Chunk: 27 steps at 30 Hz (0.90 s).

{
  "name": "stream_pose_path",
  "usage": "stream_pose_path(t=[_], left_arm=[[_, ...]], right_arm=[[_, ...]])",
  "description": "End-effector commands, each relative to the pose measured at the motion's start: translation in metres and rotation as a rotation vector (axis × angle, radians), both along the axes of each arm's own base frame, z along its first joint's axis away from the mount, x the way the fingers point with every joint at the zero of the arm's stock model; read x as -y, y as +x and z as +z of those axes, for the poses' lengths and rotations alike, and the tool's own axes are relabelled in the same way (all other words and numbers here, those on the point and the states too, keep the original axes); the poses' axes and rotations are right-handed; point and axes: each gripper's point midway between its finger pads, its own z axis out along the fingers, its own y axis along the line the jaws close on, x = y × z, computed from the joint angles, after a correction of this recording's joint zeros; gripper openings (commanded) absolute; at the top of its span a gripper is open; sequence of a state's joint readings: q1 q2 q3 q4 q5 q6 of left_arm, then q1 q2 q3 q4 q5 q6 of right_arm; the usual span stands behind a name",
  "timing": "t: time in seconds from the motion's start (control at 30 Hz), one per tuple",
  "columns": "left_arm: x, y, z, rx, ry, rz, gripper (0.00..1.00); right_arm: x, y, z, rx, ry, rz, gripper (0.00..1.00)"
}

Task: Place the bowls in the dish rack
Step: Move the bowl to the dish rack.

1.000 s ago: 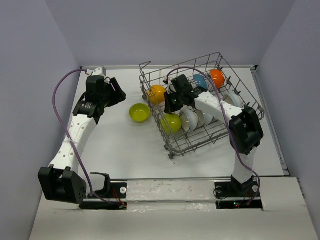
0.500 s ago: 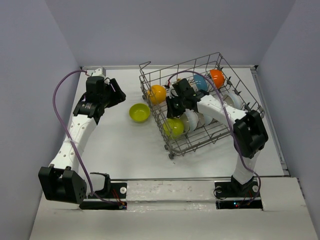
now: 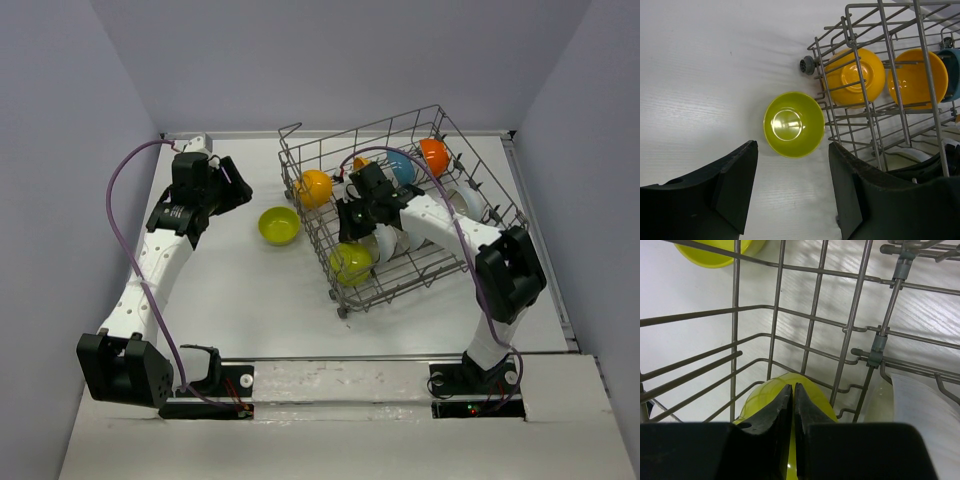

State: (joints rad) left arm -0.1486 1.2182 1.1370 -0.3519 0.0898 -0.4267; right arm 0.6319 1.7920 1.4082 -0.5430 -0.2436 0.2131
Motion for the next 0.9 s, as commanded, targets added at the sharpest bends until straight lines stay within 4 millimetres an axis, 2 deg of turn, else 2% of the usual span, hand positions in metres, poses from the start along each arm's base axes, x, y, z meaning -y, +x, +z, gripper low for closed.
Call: stream_pose_path(t=[0.0, 0.87], left_arm=[[0.001, 0.004, 0.004, 0.034, 0.000, -0.015, 0.67], [0.001, 0.003, 0.001, 0.028, -0.001, -0.018, 0.67]], right_arm=[[0.001, -0.010, 0.013, 0.019, 0.010, 0.017, 0.11], [0.013, -0.032, 0.014, 0.010, 0.009, 0.012, 0.11]])
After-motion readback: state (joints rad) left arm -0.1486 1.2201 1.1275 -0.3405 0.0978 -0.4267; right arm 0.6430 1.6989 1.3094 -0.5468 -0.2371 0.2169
